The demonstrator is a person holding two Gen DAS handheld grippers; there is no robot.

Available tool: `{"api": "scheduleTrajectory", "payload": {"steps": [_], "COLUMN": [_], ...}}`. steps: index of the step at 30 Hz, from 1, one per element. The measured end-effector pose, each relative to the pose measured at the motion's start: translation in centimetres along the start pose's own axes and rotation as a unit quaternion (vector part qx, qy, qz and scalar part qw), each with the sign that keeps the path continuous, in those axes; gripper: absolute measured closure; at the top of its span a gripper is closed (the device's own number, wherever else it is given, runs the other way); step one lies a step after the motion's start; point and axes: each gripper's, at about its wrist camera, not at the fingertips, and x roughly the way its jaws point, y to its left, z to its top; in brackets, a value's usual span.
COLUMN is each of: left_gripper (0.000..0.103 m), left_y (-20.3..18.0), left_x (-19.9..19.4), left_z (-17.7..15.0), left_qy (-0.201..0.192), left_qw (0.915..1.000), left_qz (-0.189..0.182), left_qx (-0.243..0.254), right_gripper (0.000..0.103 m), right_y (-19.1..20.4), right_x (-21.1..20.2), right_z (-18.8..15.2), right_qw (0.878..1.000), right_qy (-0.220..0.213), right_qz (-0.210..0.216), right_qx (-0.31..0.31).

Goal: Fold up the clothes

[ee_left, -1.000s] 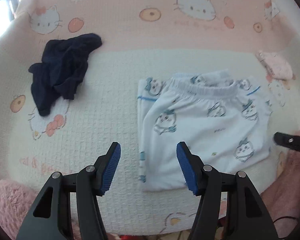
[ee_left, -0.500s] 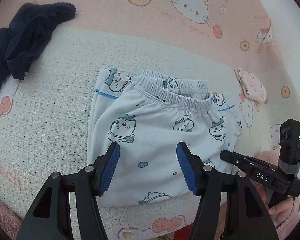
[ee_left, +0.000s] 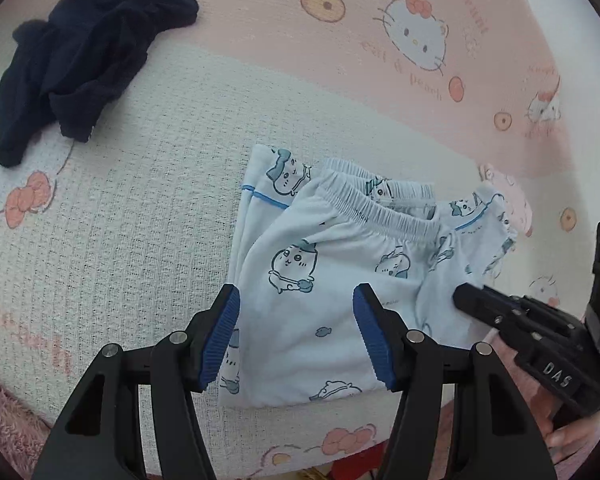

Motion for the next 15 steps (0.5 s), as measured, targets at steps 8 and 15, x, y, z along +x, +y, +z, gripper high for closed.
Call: {"api": "scheduleTrajectory", "payload": {"steps": [8,15], "left_gripper": [0.042,0.042], "left_y": [0.5,-1.8], "left_x": [0.9,2.5], "left_z": [1.0,1.5], "left_qy": [0.033,0.045], "left_qw": [0.981,0.9855], "left_qz": [-0.178,-0.161], "left_qx": [-0.068,-0.028], "right_gripper": [0.094,0.093], "right_y": [3.6,3.4], "right_x": [2.1,2.2], "right_z": [0.1,-0.5], "right_qw": [0.999,0.998], "right_qy": [0.019,0.02], "right_qz": [0.03,0.05], "right_qx": [-0.026,-0.027]}}
